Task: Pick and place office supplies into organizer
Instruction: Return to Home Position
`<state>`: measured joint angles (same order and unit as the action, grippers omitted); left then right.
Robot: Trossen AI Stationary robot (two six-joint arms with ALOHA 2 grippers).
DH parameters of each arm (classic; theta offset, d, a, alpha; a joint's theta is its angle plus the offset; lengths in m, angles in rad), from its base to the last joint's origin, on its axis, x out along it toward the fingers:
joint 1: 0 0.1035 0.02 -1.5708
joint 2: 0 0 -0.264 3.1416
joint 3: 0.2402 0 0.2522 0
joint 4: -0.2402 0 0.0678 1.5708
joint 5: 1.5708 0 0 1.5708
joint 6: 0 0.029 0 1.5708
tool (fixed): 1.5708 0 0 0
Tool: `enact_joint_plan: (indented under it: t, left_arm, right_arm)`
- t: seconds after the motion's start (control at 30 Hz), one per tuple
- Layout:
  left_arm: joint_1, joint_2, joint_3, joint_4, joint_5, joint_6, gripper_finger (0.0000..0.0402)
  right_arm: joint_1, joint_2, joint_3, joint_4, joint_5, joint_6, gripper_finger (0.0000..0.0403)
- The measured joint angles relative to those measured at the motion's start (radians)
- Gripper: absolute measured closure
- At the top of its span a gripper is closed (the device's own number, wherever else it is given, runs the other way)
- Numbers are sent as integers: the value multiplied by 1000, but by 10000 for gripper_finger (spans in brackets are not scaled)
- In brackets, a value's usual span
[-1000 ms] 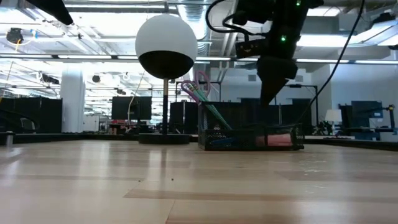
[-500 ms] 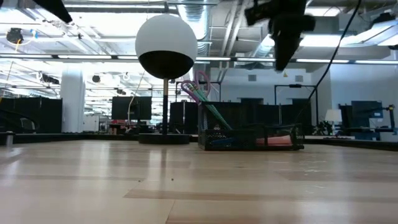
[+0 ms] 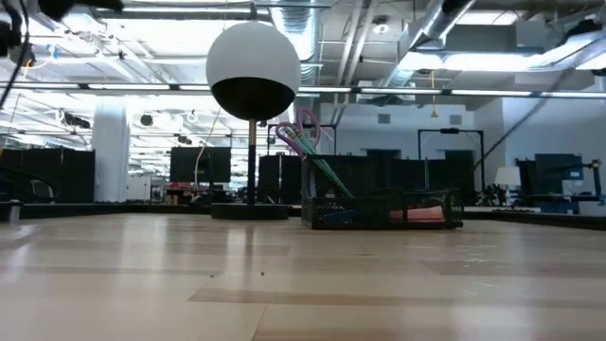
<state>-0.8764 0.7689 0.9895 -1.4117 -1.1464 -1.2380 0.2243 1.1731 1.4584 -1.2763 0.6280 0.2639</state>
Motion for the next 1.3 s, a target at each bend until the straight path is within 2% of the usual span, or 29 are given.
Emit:
enact_joint_plan:
  t: [0.1, 0.2, 0.27, 0.37, 0.43, 0.5, 0.57, 0.63, 0.87, 0.93, 1.03, 1.23, 1.3]
  left_arm:
    - [0, -93, -218, 246, -58, 74, 401]
    - [0, -161, -401, 555, -41, 161, 401]
    - [1, -197, -499, 767, 15, 273, 401]
    - [20, -243, -608, 1081, 95, 549, 401]
    - [48, -280, -652, 1243, 164, 744, 401]
    - [82, -331, -677, 1352, 278, 939, 401]
    - [128, -394, -698, 1423, 415, 1096, 401]
    - [180, -463, -708, 1423, 525, 1181, 401]
    - [318, -728, -827, 1408, 718, 1198, 401]
    - [337, -769, -879, 1435, 729, 1190, 401]
    - [364, -767, -926, 1480, 725, 1173, 401]
    - [414, -767, -930, 1515, 747, 1172, 401]
    - [430, -767, -930, 1526, 768, 1187, 401]
  right_arm:
    - [37, -186, -262, 436, -169, -174, 290]
    - [36, -317, -556, 814, -318, -244, 290]
    - [24, -378, -711, 969, -335, -232, 290]
    - [11, -454, -890, 1198, -333, -189, 290]
    - [9, -496, -983, 1341, -342, -189, 290]
    - [6, -540, -1051, 1429, -339, -189, 290]
    - [-7, -589, -1101, 1446, -332, -184, 290]
    - [-21, -648, -1142, 1446, -333, -171, 290]
    - [-49, -830, -1249, 1429, -341, -162, 290]
    - [-50, -864, -1271, 1397, -341, -159, 290]
    - [-61, -941, -1288, 1325, -340, -165, 290]
    - [-96, -1155, -1286, 1141, -341, -160, 290]
    - [-100, -1169, -1295, 1157, -341, -159, 290]
